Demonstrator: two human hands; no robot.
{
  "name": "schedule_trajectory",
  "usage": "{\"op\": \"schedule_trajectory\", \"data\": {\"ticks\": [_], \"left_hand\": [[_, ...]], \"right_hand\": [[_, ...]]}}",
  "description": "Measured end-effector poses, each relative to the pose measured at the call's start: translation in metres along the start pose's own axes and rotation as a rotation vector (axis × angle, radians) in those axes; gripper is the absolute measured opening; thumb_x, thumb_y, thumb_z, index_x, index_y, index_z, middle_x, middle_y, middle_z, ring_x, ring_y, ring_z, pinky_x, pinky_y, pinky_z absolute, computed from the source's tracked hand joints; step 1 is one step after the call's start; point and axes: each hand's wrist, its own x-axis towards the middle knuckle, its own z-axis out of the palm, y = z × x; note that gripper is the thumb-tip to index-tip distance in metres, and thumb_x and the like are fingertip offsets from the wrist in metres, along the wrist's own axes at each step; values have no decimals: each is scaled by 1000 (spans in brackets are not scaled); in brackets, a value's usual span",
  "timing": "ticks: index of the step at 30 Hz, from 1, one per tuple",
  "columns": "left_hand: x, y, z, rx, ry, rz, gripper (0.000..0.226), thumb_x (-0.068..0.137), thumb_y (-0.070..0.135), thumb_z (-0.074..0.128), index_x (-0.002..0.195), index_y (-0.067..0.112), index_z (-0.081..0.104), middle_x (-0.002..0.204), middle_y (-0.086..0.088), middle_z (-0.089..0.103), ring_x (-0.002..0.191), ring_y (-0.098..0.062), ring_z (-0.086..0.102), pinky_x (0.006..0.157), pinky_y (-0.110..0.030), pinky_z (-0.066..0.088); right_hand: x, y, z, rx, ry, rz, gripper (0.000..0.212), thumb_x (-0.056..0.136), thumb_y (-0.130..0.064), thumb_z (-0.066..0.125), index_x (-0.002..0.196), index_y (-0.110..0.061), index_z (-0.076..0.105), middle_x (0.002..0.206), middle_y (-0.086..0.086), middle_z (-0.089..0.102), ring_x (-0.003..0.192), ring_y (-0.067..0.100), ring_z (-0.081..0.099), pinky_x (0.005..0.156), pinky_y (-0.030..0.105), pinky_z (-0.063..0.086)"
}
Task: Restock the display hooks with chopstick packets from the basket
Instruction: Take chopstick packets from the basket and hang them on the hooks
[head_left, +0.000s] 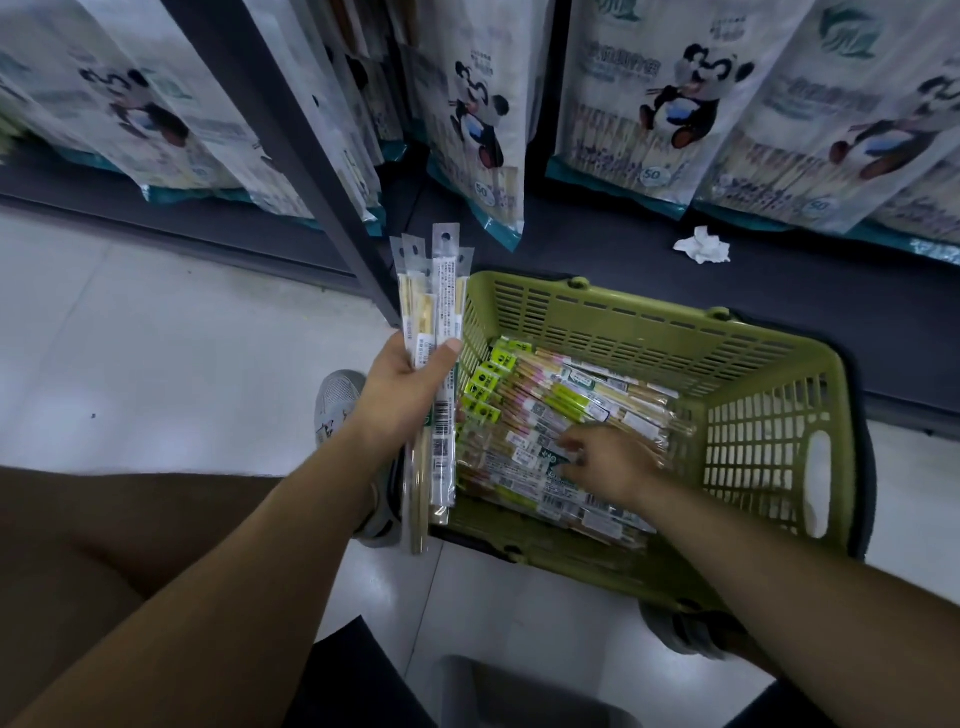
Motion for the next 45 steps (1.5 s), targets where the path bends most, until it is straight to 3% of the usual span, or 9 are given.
{"op": "schedule_trajectory", "data": {"ticks": [7, 17, 25, 30, 33, 36, 41, 43, 45], "left_hand": [[0, 5, 2, -90, 16, 0, 25, 92, 41, 73, 115, 32, 68, 102, 6, 79, 96, -23, 76, 91, -49, 60], [4, 2, 1, -118, -1, -13, 26, 94, 36, 73, 116, 25, 67, 87, 8, 79, 70, -15, 77, 55, -24, 59], [4, 1, 0, -171, -17, -36, 30, 93, 34, 74, 118, 20, 66, 90, -5, 78, 62, -19, 75, 52, -27, 59], [5, 0, 0, -170, -21, -31, 25, 93, 35, 74, 114, 24, 66, 89, -6, 76, 62, -18, 75, 53, -28, 60], [3, 2, 0, -178, -21, -33, 22, 94, 33, 73, 113, 24, 66, 88, -5, 77, 63, -17, 75, 53, -26, 59], [1, 4, 0, -195, -18, -45, 16, 96, 28, 71, 110, 22, 67, 80, 3, 78, 60, -13, 74, 50, -23, 57], [0, 7, 0, -168, -36, -60, 20, 97, 28, 69, 108, 11, 71, 76, -4, 78, 58, -14, 73, 49, -20, 56], [1, 9, 4, -213, -57, -92, 25, 98, 28, 69, 113, 8, 70, 85, -13, 77, 66, -19, 75, 55, -24, 58], [2, 11, 10, -279, -97, -128, 27, 99, 25, 67, 119, 7, 68, 98, -15, 76, 74, -22, 75, 60, -28, 60]], "right_hand": [[8, -5, 25, -168, 76, -34, 51, 90, -43, 73, 134, -22, 58, 127, 6, 54, 117, 26, 54, 84, 31, 44], [6, -10, 35, -153, 79, -53, 61, 88, -46, 75, 139, -19, 54, 134, 4, 54, 123, 26, 51, 91, 35, 48], [6, -10, 38, -113, 115, -4, 31, 85, -38, 79, 102, -19, 60, 104, 2, 55, 93, 19, 50, 69, 30, 37], [7, -9, 34, -111, 131, -11, 25, 87, -33, 75, 103, -20, 60, 104, 2, 62, 91, 22, 58, 64, 30, 40], [8, -5, 22, -21, 103, -18, 27, 88, -35, 76, 111, -25, 65, 104, -1, 67, 84, 17, 61, 62, 27, 41], [10, -3, -3, 147, 81, -14, 14, 87, -35, 79, 90, -31, 65, 90, -7, 67, 73, 9, 60, 57, 23, 39], [3, -16, -48, 387, 202, -47, 30, 85, -26, 82, 69, -36, 59, 66, -24, 64, 57, -6, 56, 49, 11, 36], [-2, -31, -61, 500, 217, -88, 24, 86, -24, 82, 72, -35, 66, 69, -29, 67, 63, -11, 61, 59, 8, 43], [-4, -49, -71, 619, 204, -106, 9, 85, -27, 82, 93, -28, 76, 92, -15, 76, 83, 2, 72, 77, 22, 55]]}}
